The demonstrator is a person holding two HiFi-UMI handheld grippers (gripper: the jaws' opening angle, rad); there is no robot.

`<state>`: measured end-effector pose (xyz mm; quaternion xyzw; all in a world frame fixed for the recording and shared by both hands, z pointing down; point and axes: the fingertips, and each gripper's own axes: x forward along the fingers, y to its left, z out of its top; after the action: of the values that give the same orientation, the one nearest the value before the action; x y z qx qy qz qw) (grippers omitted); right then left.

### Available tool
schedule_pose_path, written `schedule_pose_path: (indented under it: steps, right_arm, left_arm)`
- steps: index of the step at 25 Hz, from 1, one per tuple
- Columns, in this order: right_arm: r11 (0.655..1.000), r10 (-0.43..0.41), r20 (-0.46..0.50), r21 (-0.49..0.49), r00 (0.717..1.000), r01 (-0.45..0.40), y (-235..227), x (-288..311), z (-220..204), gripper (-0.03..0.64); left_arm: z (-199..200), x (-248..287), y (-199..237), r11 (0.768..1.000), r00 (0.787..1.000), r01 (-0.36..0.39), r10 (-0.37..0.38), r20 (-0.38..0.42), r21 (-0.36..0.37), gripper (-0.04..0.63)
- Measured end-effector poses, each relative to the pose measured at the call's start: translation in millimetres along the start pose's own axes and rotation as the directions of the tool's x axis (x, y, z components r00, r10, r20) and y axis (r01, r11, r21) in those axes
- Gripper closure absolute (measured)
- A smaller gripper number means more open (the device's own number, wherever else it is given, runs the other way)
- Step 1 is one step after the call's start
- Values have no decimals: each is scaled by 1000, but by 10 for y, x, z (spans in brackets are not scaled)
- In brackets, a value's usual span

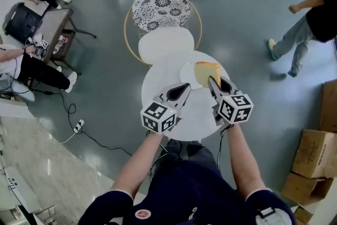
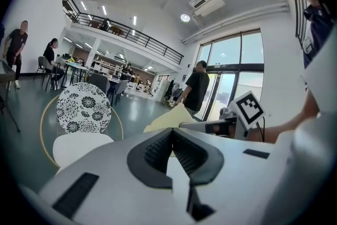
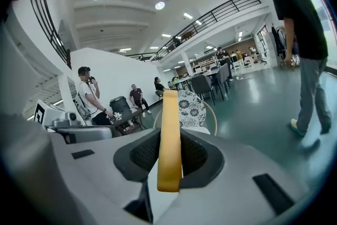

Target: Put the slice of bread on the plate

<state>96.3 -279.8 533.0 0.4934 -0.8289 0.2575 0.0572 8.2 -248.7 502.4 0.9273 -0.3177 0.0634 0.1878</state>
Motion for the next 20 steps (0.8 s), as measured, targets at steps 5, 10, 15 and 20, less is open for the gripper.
schedule_pose_path:
  steps: [5,10,15,20]
  right_arm:
    - [998,-6,-65,63,998,10,-187,342,-332,528]
    - [989,2,-108,148,994,14,-354,647,-623,528]
    - [974,15,-123,227,992,13,-433,857,-768,528]
    - [951,35,-121,311,992,5,-470,987,-927,528]
  left_arm:
    - [-217,107,197,1000,1000,-8,7,-30,-29,591]
    - [-412,185,376,998,997,-27,23,-69,-60,591]
    - [-524,247,457,996,995,-26,18,-98,-89,591]
    - [-642,282,522,994,993,-32,20,-114,-109,591]
